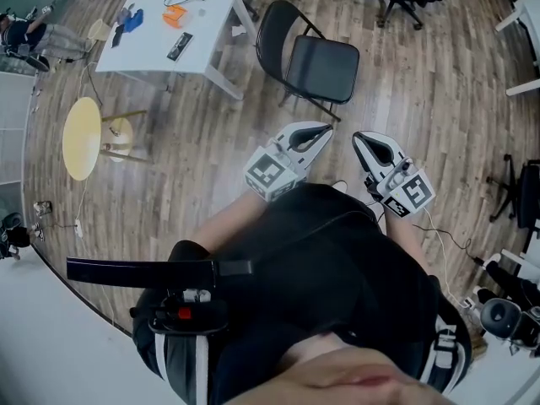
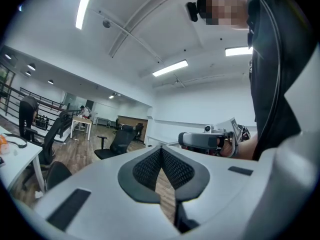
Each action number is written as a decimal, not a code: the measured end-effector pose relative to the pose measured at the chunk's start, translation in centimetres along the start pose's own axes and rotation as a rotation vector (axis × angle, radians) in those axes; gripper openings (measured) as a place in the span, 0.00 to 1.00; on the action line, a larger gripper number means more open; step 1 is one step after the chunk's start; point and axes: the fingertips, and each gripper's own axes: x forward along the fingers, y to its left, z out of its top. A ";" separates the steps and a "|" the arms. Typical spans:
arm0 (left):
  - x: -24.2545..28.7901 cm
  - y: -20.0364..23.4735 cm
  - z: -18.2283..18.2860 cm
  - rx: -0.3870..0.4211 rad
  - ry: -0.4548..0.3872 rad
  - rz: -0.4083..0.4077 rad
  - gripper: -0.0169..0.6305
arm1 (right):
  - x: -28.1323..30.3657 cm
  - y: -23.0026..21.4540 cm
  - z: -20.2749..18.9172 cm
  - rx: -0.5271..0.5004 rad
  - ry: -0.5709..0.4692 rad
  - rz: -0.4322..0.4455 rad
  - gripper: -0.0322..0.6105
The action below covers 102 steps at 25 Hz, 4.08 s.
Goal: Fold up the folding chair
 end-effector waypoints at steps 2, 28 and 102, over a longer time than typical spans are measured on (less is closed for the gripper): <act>0.3 -0.4 0.0 -0.011 -0.008 -0.008 0.03 | -0.5 -0.1 -0.1 0.000 -0.002 0.016 0.07; 2.5 4.8 -1.2 -0.003 0.005 0.218 0.03 | -1.4 -6.7 -2.2 -0.012 0.023 0.046 0.07; 6.9 61.0 -26.6 -0.382 0.768 0.384 0.33 | 13.3 -55.7 -48.7 0.838 0.272 -0.278 0.26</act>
